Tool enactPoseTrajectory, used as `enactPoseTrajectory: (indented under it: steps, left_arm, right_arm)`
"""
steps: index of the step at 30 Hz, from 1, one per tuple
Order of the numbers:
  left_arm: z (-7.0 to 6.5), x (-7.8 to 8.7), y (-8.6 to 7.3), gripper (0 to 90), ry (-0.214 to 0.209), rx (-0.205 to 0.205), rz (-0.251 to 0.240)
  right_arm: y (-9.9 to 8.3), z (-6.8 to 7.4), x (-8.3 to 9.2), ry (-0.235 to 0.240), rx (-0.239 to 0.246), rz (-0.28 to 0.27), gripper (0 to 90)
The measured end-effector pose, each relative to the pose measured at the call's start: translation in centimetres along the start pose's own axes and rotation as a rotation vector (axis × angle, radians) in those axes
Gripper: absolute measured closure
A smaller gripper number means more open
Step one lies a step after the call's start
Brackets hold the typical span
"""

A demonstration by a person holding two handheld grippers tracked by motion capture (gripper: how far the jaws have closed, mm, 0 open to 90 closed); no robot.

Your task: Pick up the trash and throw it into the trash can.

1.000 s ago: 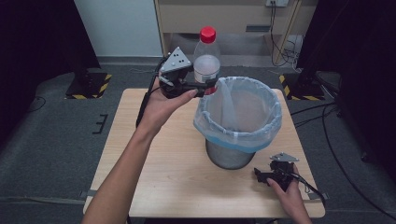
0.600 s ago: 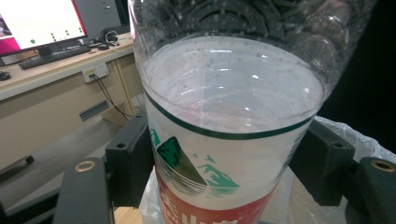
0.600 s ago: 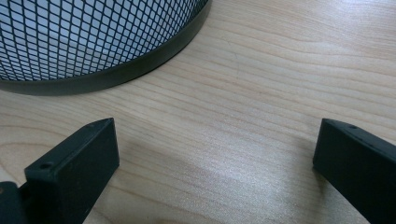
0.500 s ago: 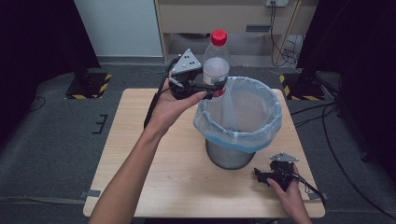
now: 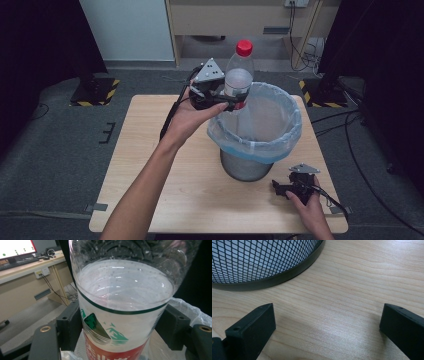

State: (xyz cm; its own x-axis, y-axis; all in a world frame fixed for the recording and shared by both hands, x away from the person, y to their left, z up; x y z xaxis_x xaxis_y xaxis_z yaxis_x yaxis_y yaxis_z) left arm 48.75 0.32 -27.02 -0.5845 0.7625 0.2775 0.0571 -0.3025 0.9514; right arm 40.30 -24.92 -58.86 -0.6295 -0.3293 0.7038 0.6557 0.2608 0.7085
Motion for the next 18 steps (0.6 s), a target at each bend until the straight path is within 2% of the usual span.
enactPoseTrajectory:
  steps: [7,18]
  left_arm:
    - [-0.7,-0.7,-1.0,28.3,-0.025,-0.018,0.037]
    - [-1.0,-1.4,-2.3,28.3,-0.045,-0.01,0.065]
  right_arm:
    - [0.0,0.0,0.0,0.0,0.0,0.0,0.4]
    - [0.0,0.0,0.0,0.0,0.0,0.0,0.4]
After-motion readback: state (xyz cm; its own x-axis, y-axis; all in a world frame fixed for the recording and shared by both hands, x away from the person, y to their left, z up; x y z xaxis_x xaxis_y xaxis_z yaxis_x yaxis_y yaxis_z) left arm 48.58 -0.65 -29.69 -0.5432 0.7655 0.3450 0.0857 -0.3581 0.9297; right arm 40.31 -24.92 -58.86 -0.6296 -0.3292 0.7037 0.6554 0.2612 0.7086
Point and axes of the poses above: each handheld gripper's, and its own axes: x roughly backward along the jaws, y roughly out of its top, z roughly to its left, the point moved 7 cm from there along -x, roughly forward along the jaws, and after that the axes turned 4 degrees about y, right-handed, at the moved point
